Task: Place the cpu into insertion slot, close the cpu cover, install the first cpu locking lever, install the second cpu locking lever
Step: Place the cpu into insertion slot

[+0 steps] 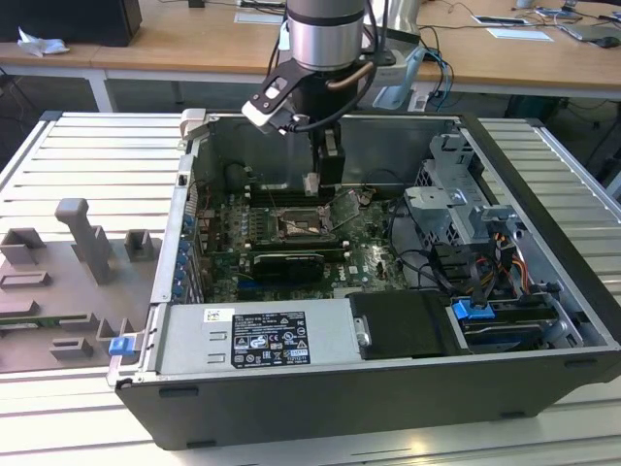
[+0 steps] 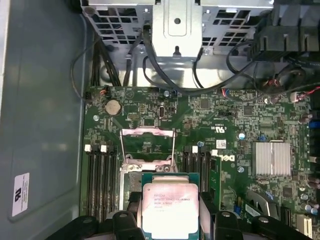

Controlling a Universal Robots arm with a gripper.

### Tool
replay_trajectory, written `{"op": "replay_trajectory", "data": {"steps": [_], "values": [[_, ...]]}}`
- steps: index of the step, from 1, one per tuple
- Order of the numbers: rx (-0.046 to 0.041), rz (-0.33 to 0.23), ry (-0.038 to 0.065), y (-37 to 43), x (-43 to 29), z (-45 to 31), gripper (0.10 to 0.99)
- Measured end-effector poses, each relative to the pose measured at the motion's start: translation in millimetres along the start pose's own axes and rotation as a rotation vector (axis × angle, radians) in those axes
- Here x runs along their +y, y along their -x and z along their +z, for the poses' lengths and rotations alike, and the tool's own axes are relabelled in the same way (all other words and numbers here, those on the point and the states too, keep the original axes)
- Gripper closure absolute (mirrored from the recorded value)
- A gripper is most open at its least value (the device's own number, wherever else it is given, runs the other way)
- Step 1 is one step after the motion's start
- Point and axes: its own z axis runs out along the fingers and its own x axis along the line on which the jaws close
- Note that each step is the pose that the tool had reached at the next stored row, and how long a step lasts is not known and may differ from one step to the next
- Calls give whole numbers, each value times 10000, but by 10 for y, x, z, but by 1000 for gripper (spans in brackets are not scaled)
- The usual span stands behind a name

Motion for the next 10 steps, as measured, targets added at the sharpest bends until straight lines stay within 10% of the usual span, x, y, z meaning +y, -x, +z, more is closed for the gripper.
{"op": "replay_trajectory", "data": {"steps": [10], "values": [[-92, 1037, 20, 0, -2, 24, 545]]}}
